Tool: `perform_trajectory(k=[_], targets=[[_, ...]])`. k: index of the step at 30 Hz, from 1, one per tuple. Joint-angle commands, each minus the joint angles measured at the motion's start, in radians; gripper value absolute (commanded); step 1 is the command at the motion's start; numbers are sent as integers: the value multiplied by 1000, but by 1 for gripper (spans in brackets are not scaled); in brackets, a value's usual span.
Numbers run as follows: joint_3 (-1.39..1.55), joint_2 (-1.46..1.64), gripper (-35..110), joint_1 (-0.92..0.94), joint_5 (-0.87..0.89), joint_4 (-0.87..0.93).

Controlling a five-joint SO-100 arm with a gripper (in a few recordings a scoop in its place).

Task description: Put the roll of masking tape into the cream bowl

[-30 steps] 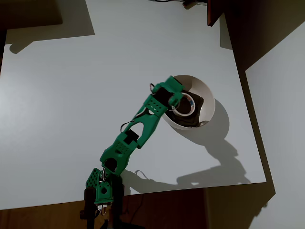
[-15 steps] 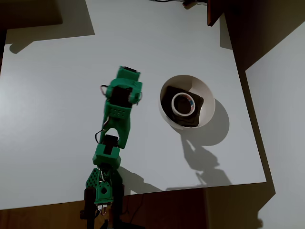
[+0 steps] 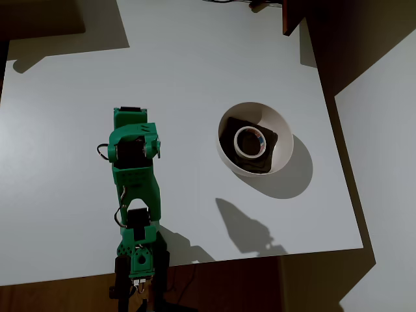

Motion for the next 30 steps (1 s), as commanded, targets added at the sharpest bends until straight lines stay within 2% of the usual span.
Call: perform_trajectory(k=[1,17,26,30], targets=[[189,172,-8,-55,-2,-48],[900,413,-8,-81,-34,-399],[1215,468,-8,15,-69,-640],[1305,526,-8,21,-74,-664]])
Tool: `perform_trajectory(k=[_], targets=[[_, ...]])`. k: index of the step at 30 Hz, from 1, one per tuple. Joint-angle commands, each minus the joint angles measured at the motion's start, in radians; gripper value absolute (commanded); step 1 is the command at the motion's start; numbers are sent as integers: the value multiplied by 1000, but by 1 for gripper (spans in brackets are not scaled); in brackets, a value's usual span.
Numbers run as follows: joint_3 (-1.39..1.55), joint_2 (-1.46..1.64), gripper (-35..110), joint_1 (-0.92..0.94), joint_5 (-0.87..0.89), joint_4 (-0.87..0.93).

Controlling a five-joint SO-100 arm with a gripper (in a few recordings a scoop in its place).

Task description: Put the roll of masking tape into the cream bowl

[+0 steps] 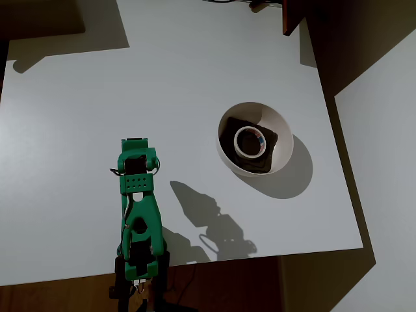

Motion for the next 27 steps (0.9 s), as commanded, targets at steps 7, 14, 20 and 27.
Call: perform_trajectory(k=[7,14,20,27], targets=[[196,236,-8,-17,6,-40],[390,466,-8,-14,-2,-23],[522,683,-8,-5,-25,74],[644,951,-8,11,-43,221]])
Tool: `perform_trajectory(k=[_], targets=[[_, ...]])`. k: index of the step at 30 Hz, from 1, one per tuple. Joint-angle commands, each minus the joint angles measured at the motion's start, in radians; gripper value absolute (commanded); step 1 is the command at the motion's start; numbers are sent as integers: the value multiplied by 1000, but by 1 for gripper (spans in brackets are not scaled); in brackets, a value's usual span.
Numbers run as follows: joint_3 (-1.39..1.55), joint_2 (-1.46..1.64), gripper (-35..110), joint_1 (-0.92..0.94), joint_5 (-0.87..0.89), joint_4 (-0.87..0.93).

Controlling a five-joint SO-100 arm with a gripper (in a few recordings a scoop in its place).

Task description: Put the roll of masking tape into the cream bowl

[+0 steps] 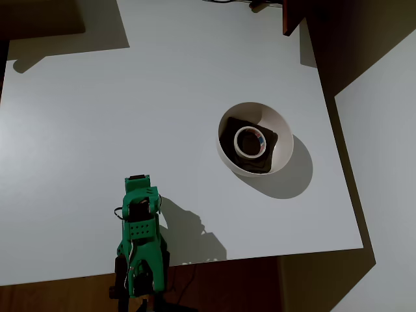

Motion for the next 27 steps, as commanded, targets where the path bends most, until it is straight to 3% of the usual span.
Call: perform_trajectory(k=[1,27], targets=[[14,80,-8,15,9,41],[25,80,-5,54,17,61]])
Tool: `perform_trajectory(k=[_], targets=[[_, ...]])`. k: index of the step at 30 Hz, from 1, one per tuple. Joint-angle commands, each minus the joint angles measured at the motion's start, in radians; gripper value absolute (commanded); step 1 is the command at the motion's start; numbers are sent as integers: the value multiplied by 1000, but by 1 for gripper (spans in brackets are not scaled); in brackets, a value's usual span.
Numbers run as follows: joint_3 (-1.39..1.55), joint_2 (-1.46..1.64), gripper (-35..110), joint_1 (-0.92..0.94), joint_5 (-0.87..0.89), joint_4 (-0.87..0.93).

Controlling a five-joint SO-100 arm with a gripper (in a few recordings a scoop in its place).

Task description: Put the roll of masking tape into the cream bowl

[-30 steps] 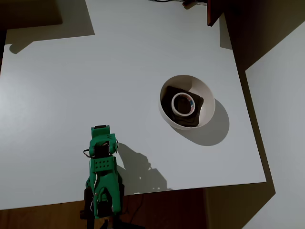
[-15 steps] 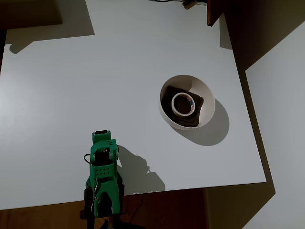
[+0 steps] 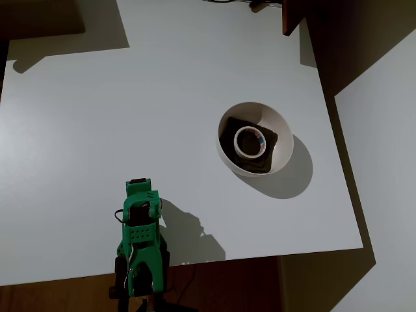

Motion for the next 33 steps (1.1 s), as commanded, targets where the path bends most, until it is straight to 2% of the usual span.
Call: perform_trajectory(k=[1,33], targets=[[-14,8,-6,35,14,2],[-14,8,-8,35,11,2]])
